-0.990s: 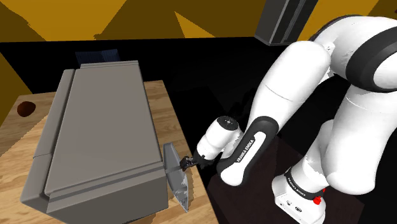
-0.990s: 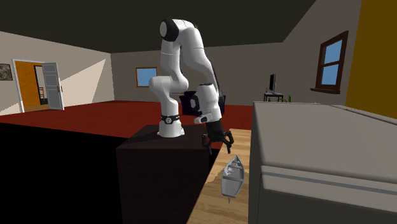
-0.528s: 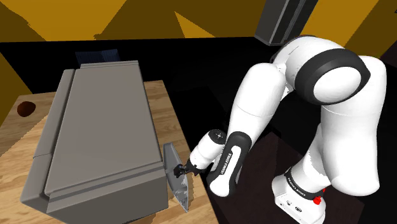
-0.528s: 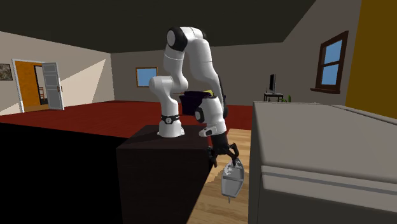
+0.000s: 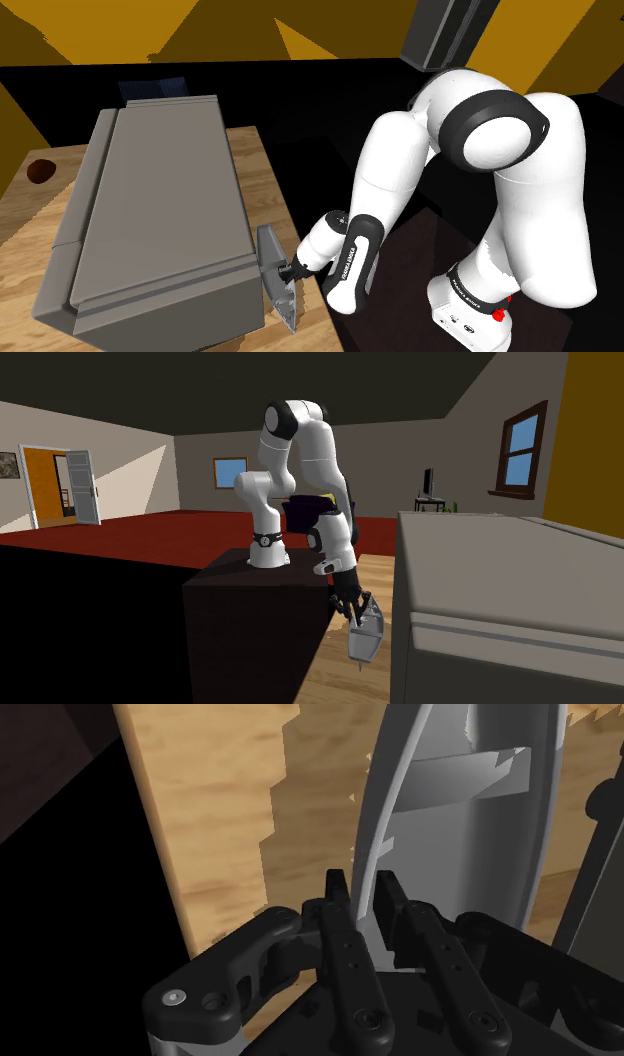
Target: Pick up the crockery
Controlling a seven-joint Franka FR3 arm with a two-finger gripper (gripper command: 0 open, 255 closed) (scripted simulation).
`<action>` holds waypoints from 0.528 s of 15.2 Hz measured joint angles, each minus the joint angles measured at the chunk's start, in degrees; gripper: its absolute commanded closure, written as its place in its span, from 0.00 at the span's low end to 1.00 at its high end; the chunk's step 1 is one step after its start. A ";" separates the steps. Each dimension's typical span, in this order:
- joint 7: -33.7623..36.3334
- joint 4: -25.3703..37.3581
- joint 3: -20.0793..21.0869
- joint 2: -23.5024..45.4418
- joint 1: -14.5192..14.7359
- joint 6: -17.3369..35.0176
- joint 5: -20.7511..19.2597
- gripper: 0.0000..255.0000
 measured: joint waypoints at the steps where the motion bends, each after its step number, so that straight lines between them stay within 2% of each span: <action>1: 0.00 -0.05 0.02 -0.02 -0.07 0.05 -0.03 1.00; 8: 0.02 -0.33 -0.04 -0.56 -0.03 -0.34 0.12 1.00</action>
